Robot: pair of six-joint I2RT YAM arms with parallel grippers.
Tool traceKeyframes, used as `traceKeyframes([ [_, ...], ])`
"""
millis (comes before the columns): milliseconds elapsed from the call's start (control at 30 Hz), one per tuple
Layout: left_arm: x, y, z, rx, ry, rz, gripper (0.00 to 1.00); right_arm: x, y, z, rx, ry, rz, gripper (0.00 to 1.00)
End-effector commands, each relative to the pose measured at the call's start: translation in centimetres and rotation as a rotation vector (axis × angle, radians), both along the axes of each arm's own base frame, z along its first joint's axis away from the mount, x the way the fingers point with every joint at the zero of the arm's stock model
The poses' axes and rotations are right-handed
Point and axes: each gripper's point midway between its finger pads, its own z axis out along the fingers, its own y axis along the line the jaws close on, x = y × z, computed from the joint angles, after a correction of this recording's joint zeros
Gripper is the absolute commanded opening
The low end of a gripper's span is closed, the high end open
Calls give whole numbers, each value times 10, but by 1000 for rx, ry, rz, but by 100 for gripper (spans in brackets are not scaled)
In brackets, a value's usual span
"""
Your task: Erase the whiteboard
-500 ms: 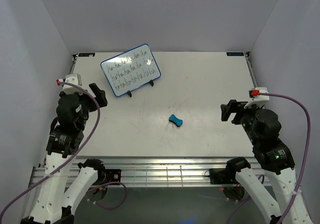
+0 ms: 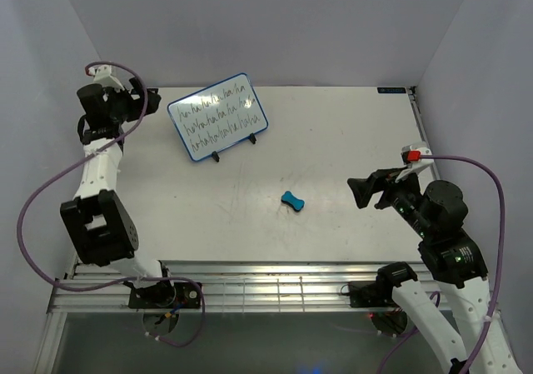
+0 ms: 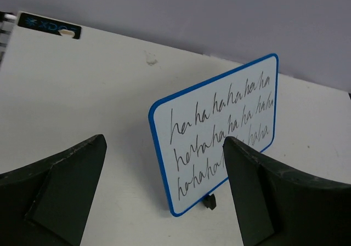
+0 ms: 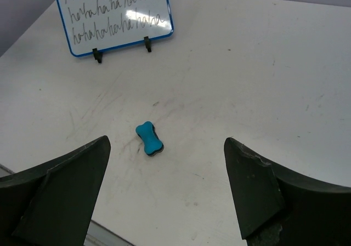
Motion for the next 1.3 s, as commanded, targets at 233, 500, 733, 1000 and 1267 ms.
traceKeyframes([
  [233,55,-33,-52,-177,-51,-563,98,-10,42,9,66,-17,240,90],
  [500,76,-58,-118,-275,53,-661,95,-2,35,-6,40,28,190,90],
  [733,76,-71,-145,-332,94,-722,70,2,32,-18,21,84,160,90],
  [1000,73,-78,-146,-364,87,-750,6,1,31,-19,17,98,156,90],
  [1267,66,-81,-125,-337,27,-763,0,3,30,-26,22,117,145,90],
])
